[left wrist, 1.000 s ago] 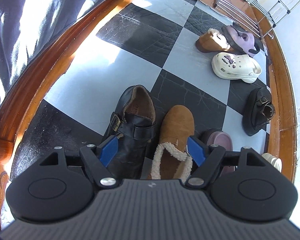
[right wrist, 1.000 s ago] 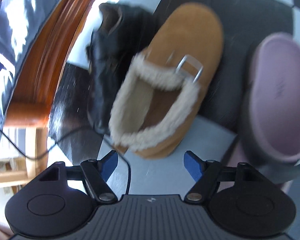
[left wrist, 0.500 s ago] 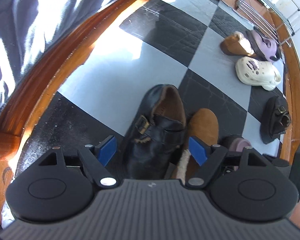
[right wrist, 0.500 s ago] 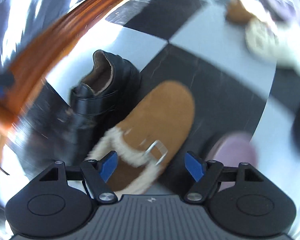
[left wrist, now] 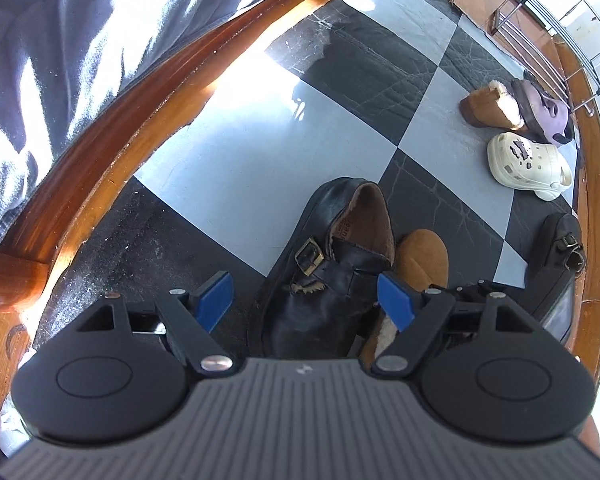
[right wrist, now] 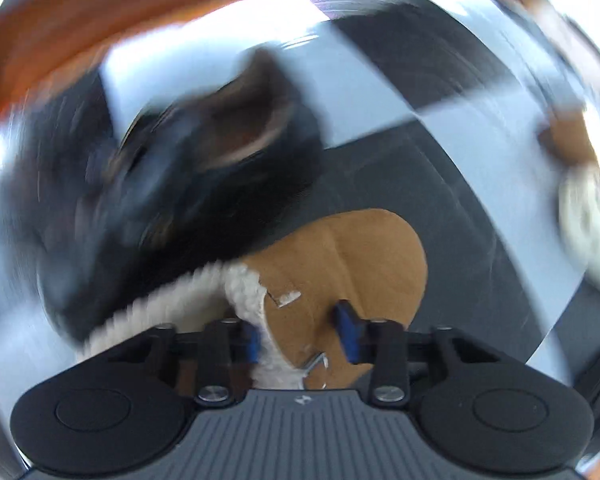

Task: Organize scattered shoes
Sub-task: 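Grasp the brown slipper by its heel with the right tool, then lift and turn the brown slipper with the right tool, set it beside the black shoe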

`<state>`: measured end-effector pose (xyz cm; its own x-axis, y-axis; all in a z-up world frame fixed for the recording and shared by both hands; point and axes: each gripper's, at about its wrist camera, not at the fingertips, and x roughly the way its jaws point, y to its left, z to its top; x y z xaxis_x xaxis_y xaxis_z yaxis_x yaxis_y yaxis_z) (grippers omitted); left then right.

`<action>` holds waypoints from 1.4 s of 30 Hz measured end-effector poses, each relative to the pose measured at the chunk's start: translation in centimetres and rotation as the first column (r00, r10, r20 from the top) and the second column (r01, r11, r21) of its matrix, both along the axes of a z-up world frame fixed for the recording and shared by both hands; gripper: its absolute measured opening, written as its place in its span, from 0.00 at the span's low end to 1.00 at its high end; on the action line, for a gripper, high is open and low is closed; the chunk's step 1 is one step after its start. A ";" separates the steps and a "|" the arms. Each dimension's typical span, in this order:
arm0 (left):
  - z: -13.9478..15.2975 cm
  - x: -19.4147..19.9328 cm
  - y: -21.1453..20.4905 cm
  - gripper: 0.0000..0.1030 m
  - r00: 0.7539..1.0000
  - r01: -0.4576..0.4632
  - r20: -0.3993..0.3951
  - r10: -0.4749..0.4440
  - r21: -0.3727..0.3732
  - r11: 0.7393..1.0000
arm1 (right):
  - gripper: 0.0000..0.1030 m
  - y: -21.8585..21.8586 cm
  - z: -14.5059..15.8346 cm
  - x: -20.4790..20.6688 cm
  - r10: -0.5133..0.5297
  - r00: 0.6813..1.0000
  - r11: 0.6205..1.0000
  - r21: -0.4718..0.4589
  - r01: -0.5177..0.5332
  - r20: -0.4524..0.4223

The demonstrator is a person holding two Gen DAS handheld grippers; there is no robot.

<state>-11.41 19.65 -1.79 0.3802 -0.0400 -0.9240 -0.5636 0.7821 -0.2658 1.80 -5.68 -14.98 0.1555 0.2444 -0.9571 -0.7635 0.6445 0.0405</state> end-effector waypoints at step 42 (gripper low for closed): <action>-1.0 -0.9 1.9 0.77 0.994 -0.106 -0.036 0.105 -0.013 0.994 | 0.17 -12.5 -2.5 8.7 -0.566 0.484 0.561 0.118 0.820 -0.667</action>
